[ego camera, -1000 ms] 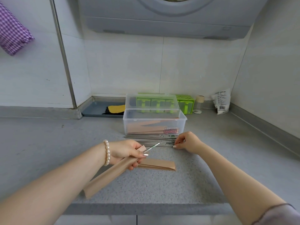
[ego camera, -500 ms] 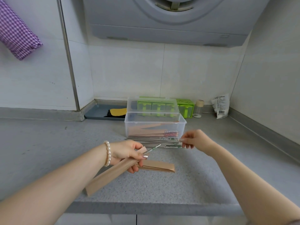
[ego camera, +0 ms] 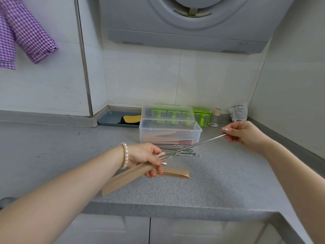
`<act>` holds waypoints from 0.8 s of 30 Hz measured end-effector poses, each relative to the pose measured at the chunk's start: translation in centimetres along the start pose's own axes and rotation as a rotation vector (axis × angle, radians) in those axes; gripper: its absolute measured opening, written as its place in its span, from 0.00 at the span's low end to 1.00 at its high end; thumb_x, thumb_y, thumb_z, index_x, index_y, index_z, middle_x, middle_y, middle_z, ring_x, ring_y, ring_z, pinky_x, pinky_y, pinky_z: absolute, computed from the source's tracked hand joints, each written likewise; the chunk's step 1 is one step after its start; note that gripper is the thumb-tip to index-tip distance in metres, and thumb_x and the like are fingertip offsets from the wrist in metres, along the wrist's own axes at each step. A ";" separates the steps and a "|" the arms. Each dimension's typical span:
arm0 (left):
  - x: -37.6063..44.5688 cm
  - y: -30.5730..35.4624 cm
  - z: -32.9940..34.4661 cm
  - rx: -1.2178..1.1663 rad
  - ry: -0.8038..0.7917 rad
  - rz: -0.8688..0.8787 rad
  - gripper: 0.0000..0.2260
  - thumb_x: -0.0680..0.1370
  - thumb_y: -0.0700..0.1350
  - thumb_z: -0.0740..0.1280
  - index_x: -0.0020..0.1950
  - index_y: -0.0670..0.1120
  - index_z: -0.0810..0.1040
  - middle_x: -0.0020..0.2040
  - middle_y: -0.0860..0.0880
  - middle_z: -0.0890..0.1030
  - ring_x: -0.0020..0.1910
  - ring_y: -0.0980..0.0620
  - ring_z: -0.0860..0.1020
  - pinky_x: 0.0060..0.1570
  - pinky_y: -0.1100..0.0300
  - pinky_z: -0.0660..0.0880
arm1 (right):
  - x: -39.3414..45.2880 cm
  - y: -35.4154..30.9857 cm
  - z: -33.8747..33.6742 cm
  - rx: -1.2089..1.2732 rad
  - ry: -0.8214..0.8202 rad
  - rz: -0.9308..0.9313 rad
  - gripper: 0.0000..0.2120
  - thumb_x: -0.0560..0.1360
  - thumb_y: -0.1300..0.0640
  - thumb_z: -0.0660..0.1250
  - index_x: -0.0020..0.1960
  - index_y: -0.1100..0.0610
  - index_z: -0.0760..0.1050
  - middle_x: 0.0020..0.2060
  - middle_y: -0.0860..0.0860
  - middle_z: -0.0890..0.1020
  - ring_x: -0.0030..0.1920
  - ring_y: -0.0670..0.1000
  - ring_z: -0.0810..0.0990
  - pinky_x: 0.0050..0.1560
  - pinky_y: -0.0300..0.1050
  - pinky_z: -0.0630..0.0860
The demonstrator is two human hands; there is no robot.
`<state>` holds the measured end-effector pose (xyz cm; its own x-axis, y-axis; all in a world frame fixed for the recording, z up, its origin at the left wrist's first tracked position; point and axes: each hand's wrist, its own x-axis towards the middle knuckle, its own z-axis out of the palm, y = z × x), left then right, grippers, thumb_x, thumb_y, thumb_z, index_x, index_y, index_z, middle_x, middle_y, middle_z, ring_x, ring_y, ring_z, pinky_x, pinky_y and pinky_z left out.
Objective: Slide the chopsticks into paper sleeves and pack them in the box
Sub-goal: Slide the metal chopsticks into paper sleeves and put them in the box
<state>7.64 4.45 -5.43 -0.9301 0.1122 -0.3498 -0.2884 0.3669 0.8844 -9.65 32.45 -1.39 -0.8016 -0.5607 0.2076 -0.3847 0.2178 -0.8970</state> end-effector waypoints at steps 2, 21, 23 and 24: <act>-0.2 0.1 0.0 0.002 -0.010 -0.001 0.04 0.77 0.36 0.63 0.51 0.42 0.72 0.39 0.44 0.82 0.28 0.53 0.79 0.30 0.60 0.78 | -0.1 0.1 -0.3 -0.039 0.015 -0.007 0.09 0.75 0.61 0.65 0.37 0.62 0.78 0.21 0.50 0.76 0.24 0.46 0.67 0.25 0.32 0.66; -0.3 1.7 2.0 0.073 0.019 0.085 0.03 0.77 0.35 0.64 0.48 0.41 0.72 0.34 0.48 0.83 0.26 0.56 0.78 0.26 0.64 0.75 | -1.0 -2.0 8.3 -0.013 -0.126 0.017 0.12 0.77 0.61 0.61 0.59 0.62 0.76 0.42 0.53 0.84 0.40 0.48 0.85 0.42 0.39 0.81; -0.3 1.7 2.0 0.068 0.035 0.073 0.03 0.77 0.34 0.64 0.48 0.41 0.72 0.34 0.47 0.83 0.25 0.56 0.77 0.24 0.65 0.74 | -1.4 -2.1 9.6 0.105 -0.151 0.043 0.16 0.80 0.53 0.56 0.63 0.58 0.73 0.49 0.53 0.83 0.45 0.49 0.84 0.48 0.42 0.80; -0.3 1.7 2.0 0.064 0.039 0.068 0.03 0.77 0.34 0.63 0.48 0.41 0.72 0.34 0.47 0.83 0.25 0.57 0.77 0.24 0.66 0.73 | -1.5 -2.2 10.0 0.144 -0.180 0.053 0.18 0.80 0.48 0.53 0.64 0.55 0.72 0.53 0.52 0.82 0.49 0.50 0.83 0.51 0.44 0.79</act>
<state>7.86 6.86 -4.47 -0.9557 0.1030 -0.2758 -0.2100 0.4183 0.8837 -3.01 24.80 -3.68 -0.7197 -0.6874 0.0971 -0.2641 0.1418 -0.9540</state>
